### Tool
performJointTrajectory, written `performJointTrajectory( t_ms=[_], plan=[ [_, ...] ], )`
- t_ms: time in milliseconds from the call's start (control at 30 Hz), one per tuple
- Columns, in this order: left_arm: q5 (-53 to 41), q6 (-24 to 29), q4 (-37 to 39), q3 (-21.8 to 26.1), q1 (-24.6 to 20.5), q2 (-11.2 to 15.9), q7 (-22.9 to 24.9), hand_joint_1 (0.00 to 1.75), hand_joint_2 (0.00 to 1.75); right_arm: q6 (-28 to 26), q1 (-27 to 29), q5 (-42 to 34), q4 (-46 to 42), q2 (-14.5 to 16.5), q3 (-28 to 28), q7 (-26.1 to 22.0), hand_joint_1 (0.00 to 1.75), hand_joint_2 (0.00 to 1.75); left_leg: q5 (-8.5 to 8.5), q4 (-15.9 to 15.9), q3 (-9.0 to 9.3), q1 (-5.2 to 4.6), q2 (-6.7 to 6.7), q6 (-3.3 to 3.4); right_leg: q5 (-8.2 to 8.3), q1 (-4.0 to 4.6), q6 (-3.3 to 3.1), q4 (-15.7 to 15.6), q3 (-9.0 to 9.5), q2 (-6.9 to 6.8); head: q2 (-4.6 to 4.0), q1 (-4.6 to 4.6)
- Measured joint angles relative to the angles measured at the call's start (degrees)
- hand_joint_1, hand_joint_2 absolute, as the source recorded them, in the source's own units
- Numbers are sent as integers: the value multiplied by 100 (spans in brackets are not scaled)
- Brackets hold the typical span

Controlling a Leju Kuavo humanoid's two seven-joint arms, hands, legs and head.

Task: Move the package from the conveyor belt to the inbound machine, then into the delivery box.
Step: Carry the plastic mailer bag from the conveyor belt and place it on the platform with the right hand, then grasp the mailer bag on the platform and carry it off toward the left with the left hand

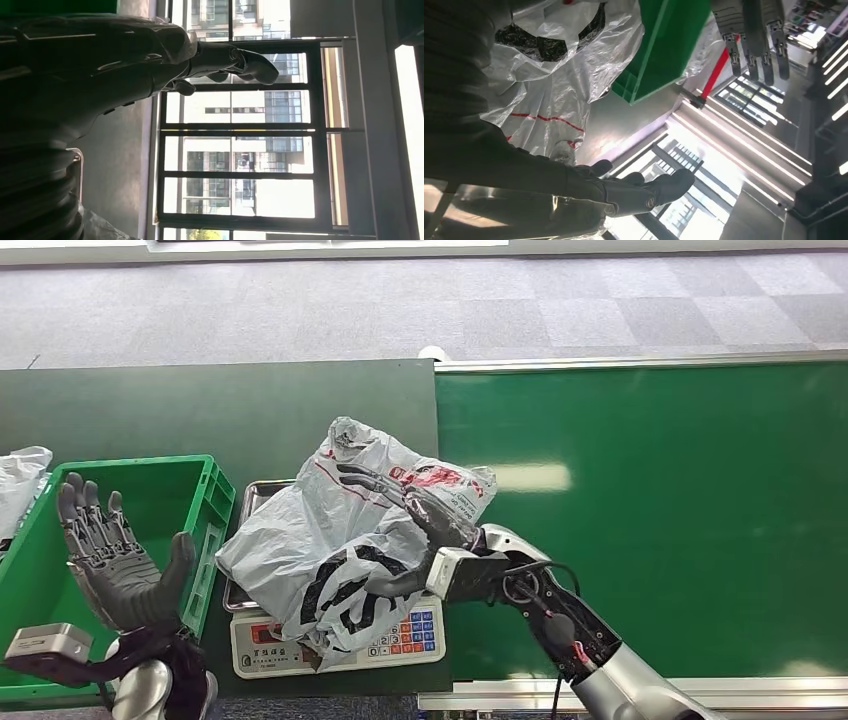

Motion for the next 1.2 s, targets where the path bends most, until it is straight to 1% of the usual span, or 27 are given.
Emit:
performJointTrajectory(
  t_ms=[100,233,333,400,467,567,600,667,767,867,1000,1200],
  plan=[
    [10,3,-217,110,118,-57,0,0,175,84,224,-306,-422,-150,-297,62,0,175,0,0,1,0,-1,0,0,0,0,0,0,0,0,-1],
    [11,-46,-464,234,339,-133,0,0,175,-146,578,-627,-1041,-415,-846,362,0,175,0,0,1,0,-2,0,-1,0,1,-1,0,-1,0,0],
    [-12,-99,-576,290,466,-180,0,0,175,-222,952,-1028,-1489,-657,-1382,448,0,175,-2,1,0,-2,-7,1,-2,-4,2,-3,1,-4,0,0],
    [-62,-117,-626,299,541,-199,0,0,175,-396,1279,-1149,-1763,-789,-1770,457,0,175,-5,1,-1,-4,-8,1,-2,-5,3,-4,2,-5,0,0],
    [-95,-174,-648,280,618,-204,0,0,175,-786,1642,-965,-1997,-856,-2212,509,0,175,-8,1,-1,-4,-8,2,-2,-6,3,-5,1,-5,0,-1],
    [-111,-338,-611,184,719,-178,0,0,175,-1547,2197,-362,-2254,-860,-2903,641,0,175,-10,0,-1,-4,-10,2,-4,-6,4,-6,1,-6,0,-1],
    [-134,-369,-587,148,740,-166,0,0,175,-1698,2372,-227,-2316,-848,-3112,668,0,175,-10,0,-2,-4,-9,2,-4,-6,4,-6,1,-6,0,-1],
    [-177,-396,-537,89,759,-143,0,0,175,-1824,2671,-95,-2418,-815,-3478,694,0,175,-10,-1,-3,-4,-5,2,-4,-5,3,-5,1,-5,0,-2],
    [-242,-499,-464,0,756,-107,38,0,175,-1782,2943,-120,-2519,-764,-3831,761,0,175,-10,-2,-1,-4,-2,2,-4,-5,3,-5,0,-3,0,-2],
    [-331,-754,-387,-137,748,-56,175,0,175,-1627,3110,-252,-2559,-698,-4045,857,0,175,-10,-2,0,-3,-3,2,-5,-5,3,-5,1,-4,0,-1],
    [-404,-854,-312,-263,739,-23,232,0,175,-1570,3266,-288,-2567,-611,-4176,879,0,175,-9,-1,0,-4,0,2,-4,-5,3,-5,1,-3,0,-2],
    [-410,-860,-232,-331,731,11,234,0,175,-1562,3321,-298,-2567,-545,-4245,880,0,175,-10,-1,0,-4,-1,2,-5,-5,3,-5,0,-3,0,-2]
  ],
)
